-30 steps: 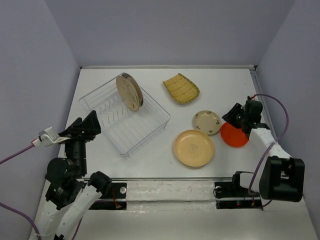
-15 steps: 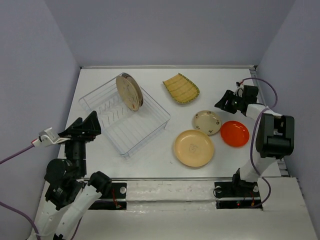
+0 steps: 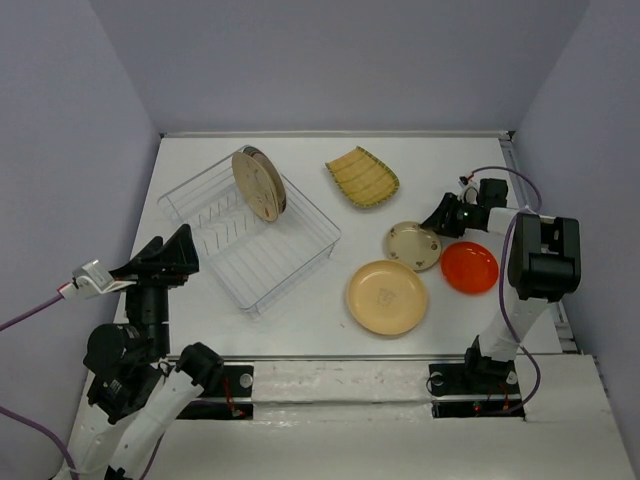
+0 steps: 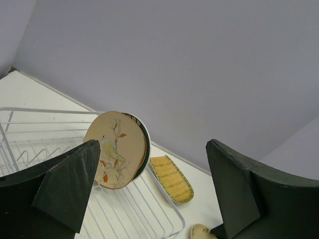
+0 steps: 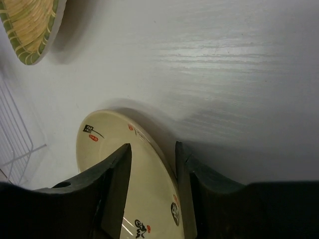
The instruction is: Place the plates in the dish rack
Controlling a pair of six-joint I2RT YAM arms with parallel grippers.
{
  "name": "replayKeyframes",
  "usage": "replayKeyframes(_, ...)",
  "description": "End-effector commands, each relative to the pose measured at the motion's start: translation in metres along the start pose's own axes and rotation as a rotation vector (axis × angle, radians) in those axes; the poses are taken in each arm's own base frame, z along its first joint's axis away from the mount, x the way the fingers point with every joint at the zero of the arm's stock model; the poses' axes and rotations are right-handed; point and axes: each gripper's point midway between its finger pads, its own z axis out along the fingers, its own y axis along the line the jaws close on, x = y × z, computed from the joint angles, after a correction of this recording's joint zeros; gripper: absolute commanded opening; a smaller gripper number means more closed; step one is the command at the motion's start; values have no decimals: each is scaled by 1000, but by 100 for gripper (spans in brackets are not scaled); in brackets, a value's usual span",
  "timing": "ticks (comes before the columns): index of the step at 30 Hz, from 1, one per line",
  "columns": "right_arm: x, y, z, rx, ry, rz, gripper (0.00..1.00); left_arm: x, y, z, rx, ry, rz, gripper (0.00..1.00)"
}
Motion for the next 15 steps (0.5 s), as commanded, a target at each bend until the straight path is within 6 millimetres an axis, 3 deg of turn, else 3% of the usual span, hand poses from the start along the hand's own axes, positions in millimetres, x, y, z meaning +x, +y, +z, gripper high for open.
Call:
replayKeyframes(1, 29, -5, 1, 5, 86, 61, 45, -12, -2, -1, 6, -46, -25, 99)
replayKeyframes(8, 37, -5, -2, 12, 92, 80, 36, -14, -2, -2, 7, -50, -28, 99)
replayKeyframes(9, 35, -6, -2, 20, 85, 77, 30, -14, -1, -2, 3, -52, -28, 99)
replayKeyframes(12, 30, -8, -3, 40, 65, 66, 24, -14, -1, -2, 3, -52, -28, 99)
replayKeyframes(15, 14, -9, -8, 82, 17, 41, 13, -13, -1, -1, 1, -50, -25, 99)
